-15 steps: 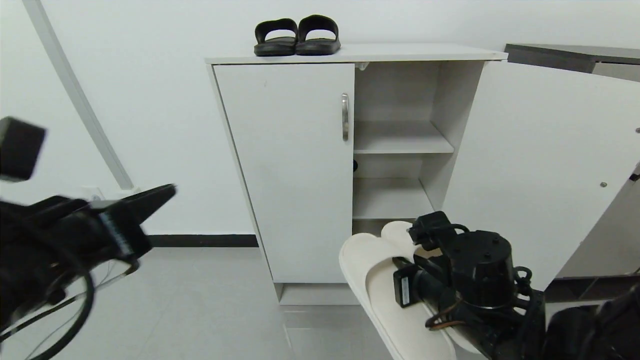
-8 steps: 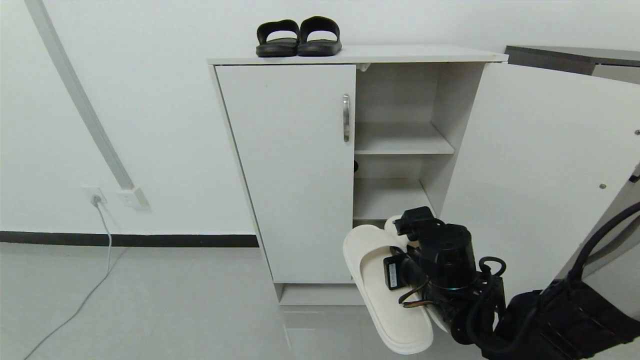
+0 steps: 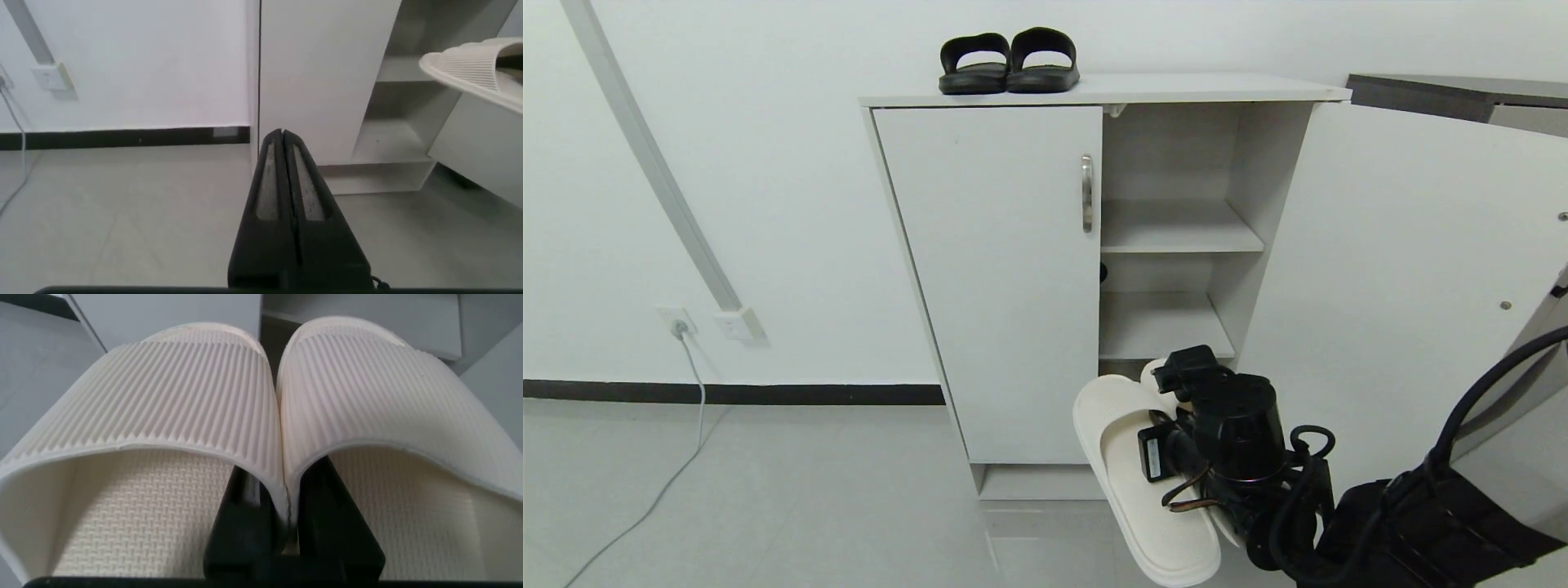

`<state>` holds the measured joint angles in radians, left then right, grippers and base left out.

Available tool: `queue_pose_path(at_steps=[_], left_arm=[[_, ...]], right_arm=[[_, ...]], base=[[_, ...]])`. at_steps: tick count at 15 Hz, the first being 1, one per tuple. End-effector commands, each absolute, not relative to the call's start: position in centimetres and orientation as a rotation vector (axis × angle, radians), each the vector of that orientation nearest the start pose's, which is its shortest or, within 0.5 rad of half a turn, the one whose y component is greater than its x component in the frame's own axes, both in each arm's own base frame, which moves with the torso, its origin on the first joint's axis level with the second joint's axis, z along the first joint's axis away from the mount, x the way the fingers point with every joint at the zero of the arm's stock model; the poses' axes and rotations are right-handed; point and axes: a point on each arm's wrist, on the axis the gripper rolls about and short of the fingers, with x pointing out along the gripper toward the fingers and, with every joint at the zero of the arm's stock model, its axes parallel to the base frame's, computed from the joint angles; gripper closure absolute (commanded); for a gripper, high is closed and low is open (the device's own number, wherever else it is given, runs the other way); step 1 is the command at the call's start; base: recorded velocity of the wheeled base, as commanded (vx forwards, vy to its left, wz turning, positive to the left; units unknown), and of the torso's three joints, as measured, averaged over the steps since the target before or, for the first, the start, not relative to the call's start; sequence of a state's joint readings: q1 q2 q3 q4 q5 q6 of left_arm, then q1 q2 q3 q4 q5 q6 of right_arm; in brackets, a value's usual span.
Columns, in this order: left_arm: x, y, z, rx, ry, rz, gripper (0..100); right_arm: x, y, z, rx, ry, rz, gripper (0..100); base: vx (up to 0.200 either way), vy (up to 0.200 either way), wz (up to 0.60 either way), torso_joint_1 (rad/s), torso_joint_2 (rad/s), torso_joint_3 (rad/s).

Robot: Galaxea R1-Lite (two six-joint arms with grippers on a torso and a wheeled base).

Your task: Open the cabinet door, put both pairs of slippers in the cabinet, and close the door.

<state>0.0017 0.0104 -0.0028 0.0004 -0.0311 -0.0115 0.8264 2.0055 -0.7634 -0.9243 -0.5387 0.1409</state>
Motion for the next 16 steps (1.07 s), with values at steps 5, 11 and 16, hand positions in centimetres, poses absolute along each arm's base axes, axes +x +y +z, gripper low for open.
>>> queue_pose_path(at_steps=[5,11,16], left_arm=[[-2.3,0.0,7.6,-0.068,0.003,-0.008,100],[-2.3,0.0,7.6,-0.072,0.000,-0.005,100],[-2.3,0.0,7.6,-0.075,0.000,-0.005,100]], right_arm=[[26.5,27.0,10.5,-0.005,0.209,0.194,100],[27.1,27.7,10.5,0.003,0.191,0.168,100],[27.3,27.8,9.9,-0.007,0.203,0.165,100]], base=[[0.000,0.000,0.00,0.000,0.00,0.000],[0.000,-0.067,0.00,0.000,0.00,0.001],[0.000,-0.200,0.00,0.004,0.00,0.003]])
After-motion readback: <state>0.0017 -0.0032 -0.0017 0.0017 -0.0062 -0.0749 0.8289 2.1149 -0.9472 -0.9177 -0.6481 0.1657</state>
